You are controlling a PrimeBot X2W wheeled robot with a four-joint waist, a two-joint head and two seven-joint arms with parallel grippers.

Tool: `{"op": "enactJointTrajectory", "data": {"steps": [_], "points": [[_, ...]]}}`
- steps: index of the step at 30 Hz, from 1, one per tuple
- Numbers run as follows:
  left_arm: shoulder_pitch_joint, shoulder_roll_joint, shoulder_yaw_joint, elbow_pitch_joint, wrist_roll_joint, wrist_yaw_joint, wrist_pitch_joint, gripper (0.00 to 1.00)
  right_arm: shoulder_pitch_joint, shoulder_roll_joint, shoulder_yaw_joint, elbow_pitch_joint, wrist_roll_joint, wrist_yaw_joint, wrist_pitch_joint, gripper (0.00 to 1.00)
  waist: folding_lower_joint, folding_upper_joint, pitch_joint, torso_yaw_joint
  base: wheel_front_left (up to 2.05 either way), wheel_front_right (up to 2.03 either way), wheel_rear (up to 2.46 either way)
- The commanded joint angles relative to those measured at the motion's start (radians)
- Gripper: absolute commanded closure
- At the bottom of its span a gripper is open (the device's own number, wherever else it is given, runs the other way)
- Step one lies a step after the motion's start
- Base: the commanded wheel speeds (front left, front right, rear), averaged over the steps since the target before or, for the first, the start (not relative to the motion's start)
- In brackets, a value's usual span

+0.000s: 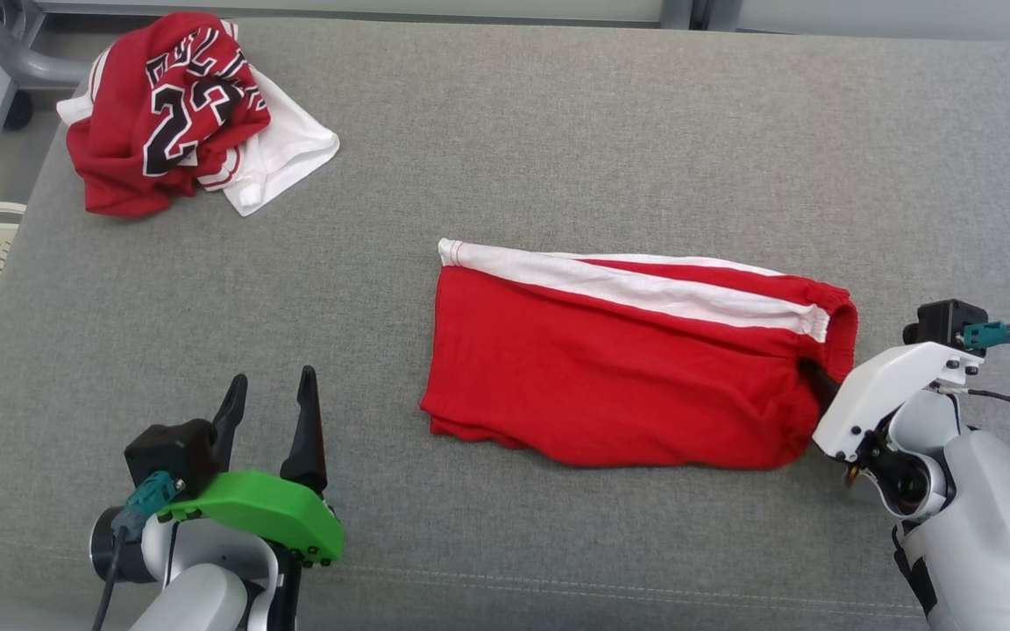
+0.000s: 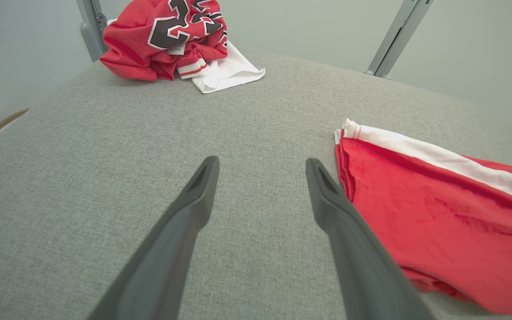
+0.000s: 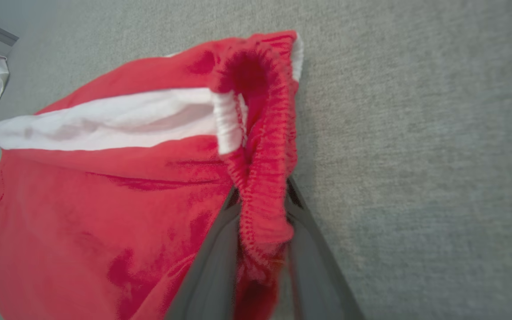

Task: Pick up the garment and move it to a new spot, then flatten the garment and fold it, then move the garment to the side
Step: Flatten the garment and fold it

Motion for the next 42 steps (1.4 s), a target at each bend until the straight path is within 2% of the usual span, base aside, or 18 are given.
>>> {"op": "enactJointTrajectory", "data": {"steps": [1, 7, 13, 19, 23, 26, 32, 42], "points": [[0.007, -0.001, 0.003, 0.002, -0.01, 0.0, -0.007, 0.0, -0.007, -0.002, 0.017, 0.021, 0.029, 0.0, -0.002, 1.0, 0.0, 0.0, -0.002, -0.001, 0.0, 0.0, 0.0], [0.017, 0.005, 0.001, 0.004, -0.009, 0.004, -0.005, 0.0, -0.034, -0.034, 0.051, 0.025, 0.089, 0.0, -0.002, 1.0, 0.0, 0.0, -0.014, -0.017, 0.0, 0.0, 0.0], [0.027, 0.012, -0.006, 0.001, -0.009, 0.007, 0.001, 0.0, -0.04, -0.111, 0.06, -0.001, 0.15, 0.0, 0.039, 1.0, 0.0, 0.0, -0.033, -0.05, 0.0, 0.0, 0.0], [0.03, 0.016, -0.016, -0.007, -0.008, 0.006, 0.009, 0.0, -0.027, -0.21, 0.029, -0.032, 0.152, 0.0, 0.082, 1.0, 0.0, 0.0, -0.046, -0.079, 0.0, 0.0, 0.0], [0.034, 0.017, -0.021, -0.009, -0.01, 0.003, 0.014, 0.0, -0.02, -0.232, 0.003, -0.048, 0.141, 0.0, 0.107, 1.0, 0.0, 0.0, -0.055, -0.093, 0.0, 0.0, 0.0], [0.038, 0.018, -0.024, -0.008, -0.013, 0.002, 0.015, 0.0, -0.018, -0.207, -0.006, -0.07, 0.153, 0.0, 0.128, 1.0, 0.0, 0.0, -0.063, -0.103, 0.0, 0.0, 0.0], [0.041, 0.005, -0.025, -0.018, -0.031, -0.025, 0.009, 0.0, -0.002, -0.114, -0.006, -0.143, 0.196, 0.0, 0.172, 1.0, 0.0, 0.0, -0.079, -0.11, 0.0, 0.0, 0.0], [0.033, -0.001, -0.031, -0.013, -0.033, -0.037, -0.004, 0.0, -0.029, 0.009, 0.052, -0.226, 0.124, 0.0, 0.229, 1.0, 0.0, 0.0, -0.082, -0.081, 0.0, 0.0, 0.0]]}}
